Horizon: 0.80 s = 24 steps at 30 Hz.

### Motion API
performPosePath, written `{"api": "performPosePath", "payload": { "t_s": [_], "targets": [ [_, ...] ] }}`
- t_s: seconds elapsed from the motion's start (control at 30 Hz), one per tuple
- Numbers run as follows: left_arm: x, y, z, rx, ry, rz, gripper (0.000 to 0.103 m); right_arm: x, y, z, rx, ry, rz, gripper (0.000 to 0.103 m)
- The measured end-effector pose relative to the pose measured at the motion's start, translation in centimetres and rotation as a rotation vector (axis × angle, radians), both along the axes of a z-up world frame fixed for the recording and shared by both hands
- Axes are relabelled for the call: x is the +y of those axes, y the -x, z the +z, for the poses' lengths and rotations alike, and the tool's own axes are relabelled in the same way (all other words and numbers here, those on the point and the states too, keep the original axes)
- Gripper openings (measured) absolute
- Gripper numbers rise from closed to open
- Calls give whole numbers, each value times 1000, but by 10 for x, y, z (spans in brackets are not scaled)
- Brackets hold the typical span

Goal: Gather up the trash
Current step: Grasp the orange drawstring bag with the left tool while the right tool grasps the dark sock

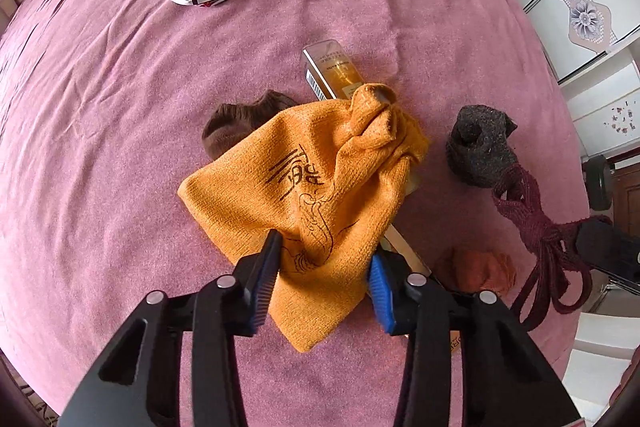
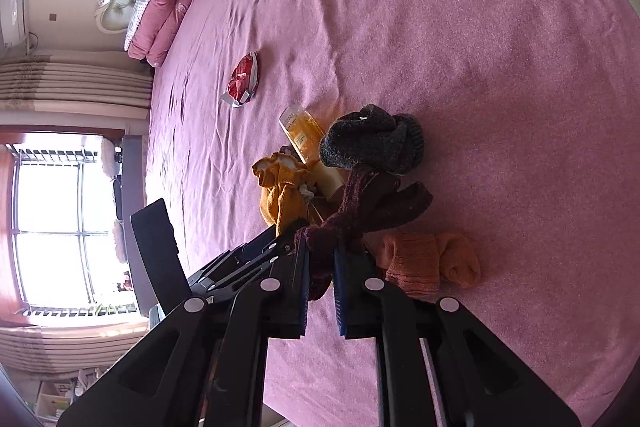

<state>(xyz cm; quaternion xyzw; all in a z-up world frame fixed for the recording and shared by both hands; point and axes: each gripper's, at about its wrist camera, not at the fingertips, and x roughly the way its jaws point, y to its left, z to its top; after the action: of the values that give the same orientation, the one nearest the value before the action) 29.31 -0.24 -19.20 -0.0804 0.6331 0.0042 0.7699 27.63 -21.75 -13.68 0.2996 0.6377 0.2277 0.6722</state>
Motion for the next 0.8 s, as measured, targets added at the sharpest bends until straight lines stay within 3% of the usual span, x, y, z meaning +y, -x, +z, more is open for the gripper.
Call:
{"api": "performPosePath", "payload": {
  "t_s": [0.13, 0.47, 0.8],
  "targets": [
    [8, 9, 10, -13, 70, 26, 28, -1, 7, 3, 0, -4, 3, 10],
    [12, 50, 62, -92, 134, 41, 27, -17, 33, 31, -38, -8, 7, 10],
    [-45, 97, 110, -139, 163, -59, 27, -59, 82, 67, -89, -18, -54, 10]
  ]
}}
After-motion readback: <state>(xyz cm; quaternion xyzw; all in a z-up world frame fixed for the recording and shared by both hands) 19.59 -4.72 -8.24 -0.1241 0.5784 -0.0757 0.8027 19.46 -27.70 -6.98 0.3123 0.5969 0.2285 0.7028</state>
